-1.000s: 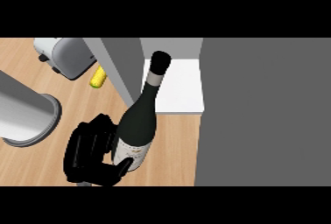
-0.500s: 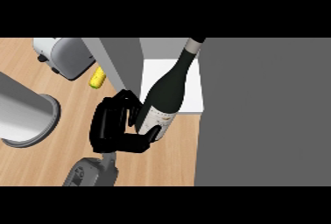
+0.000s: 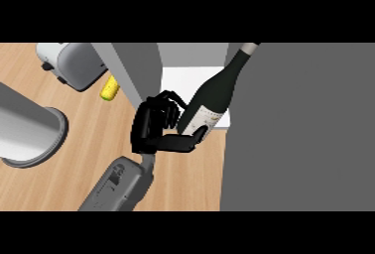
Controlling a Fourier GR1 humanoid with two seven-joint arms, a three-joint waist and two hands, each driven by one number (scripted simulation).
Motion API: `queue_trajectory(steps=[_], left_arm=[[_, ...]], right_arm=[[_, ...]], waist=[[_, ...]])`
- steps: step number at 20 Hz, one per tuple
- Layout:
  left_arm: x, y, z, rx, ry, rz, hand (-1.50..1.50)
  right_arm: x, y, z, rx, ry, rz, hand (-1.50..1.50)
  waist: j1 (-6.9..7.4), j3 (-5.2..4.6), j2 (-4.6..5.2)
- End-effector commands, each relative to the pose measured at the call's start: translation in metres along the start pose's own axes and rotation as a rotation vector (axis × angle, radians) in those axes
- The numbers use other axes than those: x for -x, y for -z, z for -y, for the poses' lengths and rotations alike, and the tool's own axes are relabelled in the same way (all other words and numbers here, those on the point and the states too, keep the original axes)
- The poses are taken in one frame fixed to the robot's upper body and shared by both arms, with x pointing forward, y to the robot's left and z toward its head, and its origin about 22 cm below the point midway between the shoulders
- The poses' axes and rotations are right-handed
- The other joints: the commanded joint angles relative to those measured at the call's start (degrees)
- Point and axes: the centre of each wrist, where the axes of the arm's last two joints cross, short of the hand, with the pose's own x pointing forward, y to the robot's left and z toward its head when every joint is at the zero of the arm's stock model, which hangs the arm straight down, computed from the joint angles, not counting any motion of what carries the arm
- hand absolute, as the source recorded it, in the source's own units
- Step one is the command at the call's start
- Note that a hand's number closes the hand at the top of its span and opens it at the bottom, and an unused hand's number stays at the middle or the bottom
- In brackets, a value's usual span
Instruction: Pick up the wine, place it into the cabinet and close the cabinet
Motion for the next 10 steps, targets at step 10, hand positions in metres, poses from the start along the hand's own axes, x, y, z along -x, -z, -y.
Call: queue_trajectory(steps=[10], left_arm=[[0.044, 0.021, 0.012, -0.069, 0.038, -0.062, 1.50]], right_arm=[[-0.002, 0.010, -0.001, -0.020, 0.010, 0.004, -1.50]], waist=[[-0.44, -0.01, 0.16]])
